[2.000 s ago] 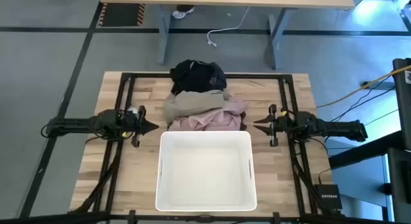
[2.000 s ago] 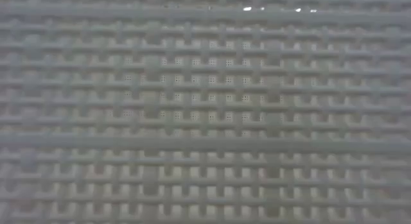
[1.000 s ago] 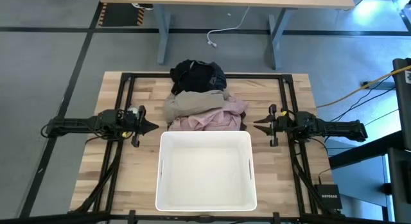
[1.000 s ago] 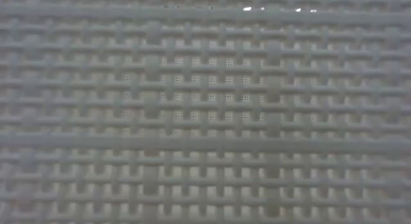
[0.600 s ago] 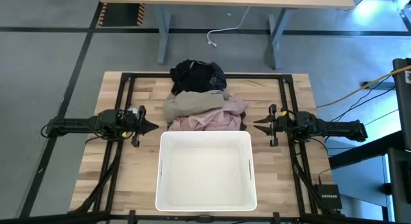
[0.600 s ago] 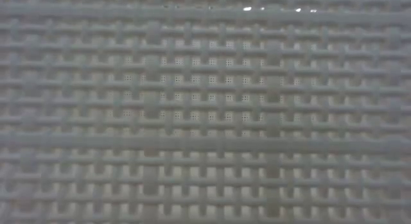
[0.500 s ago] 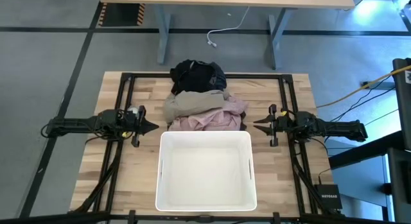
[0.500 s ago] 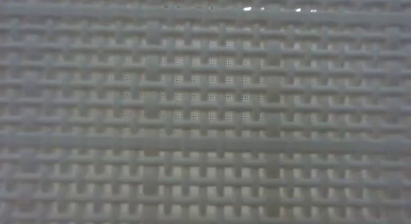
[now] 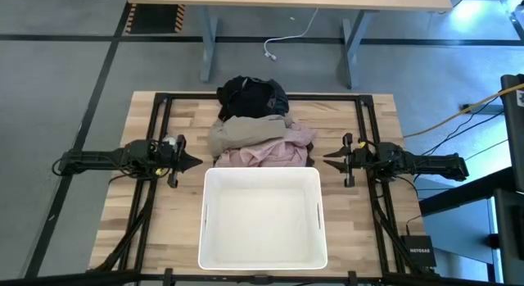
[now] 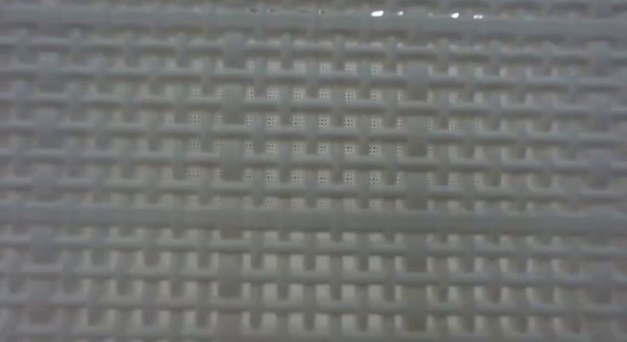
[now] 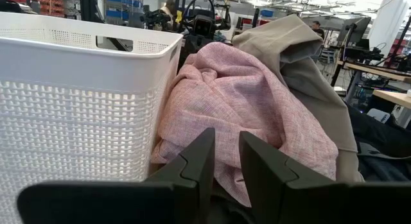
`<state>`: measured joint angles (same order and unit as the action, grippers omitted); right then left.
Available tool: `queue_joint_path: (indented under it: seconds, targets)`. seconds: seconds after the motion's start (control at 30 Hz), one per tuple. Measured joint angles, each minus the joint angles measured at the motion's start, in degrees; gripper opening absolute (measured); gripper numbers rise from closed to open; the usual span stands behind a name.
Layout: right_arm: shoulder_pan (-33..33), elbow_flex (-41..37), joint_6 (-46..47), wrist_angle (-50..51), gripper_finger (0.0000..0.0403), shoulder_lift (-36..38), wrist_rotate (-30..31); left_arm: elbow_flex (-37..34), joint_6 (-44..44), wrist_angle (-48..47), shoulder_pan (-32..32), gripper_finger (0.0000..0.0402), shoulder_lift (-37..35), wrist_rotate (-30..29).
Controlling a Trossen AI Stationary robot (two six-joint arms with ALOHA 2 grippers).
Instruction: Sort clothes
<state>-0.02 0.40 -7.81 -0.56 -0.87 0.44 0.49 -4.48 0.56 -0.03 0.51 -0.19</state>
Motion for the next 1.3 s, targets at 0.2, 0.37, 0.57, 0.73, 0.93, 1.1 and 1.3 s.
queue_joint_path:
  seconds: [0.2,0.37,0.57,0.73,0.93,1.1,1.3]
  targets:
    - [0.0,0.0,0.0,0.0,0.0089,0.0,0.0,0.0,0.0,0.0,0.0,0.0,0.0,0.0]
    - [0.0,0.0,0.0,0.0,0.0089,0.0,0.0,0.0,0.5,0.1,0.0,0.0,0.0,-0.1]
    - [0.0,0.0,0.0,0.0,0.0089,0.0,0.0,0.0,1.6,0.3,0.0,0.0,0.0,-1.6]
    - [0.0,0.0,-11.0,-0.4,0.0089,0.0,2.1,0.0,-1.2,3.7,0.0,0.0,0.0,-1.8]
    - [0.0,0.0,-20.9,-0.6,0.0089,0.0,3.5,0.0,-7.9,13.3,0.0,0.0,0.0,-1.9]
    - [0.0,0.0,-20.8,-1.3,0.0089,0.0,3.7,0.0,-8.6,20.1,0.0,0.0,0.0,-1.9]
    - [0.0,0.0,7.5,-8.4,0.0089,0.0,1.5,1.2,-1.0,22.4,0.0,0.0,0.0,-2.1]
